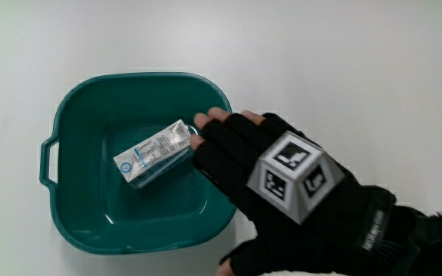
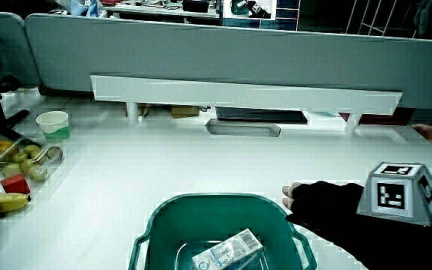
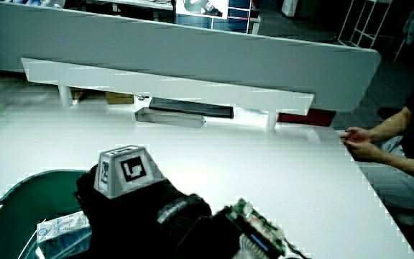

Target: Pick milk from plate

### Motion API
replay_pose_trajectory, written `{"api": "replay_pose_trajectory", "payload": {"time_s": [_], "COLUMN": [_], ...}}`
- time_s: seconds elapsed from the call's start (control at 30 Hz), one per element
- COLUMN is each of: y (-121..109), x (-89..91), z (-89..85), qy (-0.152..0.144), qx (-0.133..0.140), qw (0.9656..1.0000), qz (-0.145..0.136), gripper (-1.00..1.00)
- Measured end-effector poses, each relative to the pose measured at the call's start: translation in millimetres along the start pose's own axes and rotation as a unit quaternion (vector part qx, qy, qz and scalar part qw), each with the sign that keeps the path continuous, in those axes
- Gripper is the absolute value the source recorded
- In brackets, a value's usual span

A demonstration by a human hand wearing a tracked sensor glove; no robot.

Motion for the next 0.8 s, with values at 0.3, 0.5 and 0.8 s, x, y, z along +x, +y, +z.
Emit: {"api": "replay_pose_trajectory", "payload": {"time_s": [0.3, 0.5, 0.8], "y": [20, 55, 91], "x": [-10.9, -5.5, -5.1], "z": [30.3, 31.0, 35.4], "qy": [-0.058, -0.068, -0.040], "qx": [0.043, 0.073, 0.017], "qw": [0.9972, 0.9946, 0.9988], "qz": [-0.016, -0.031, -0.021], "gripper": [0.00, 0.00, 0.00]}}
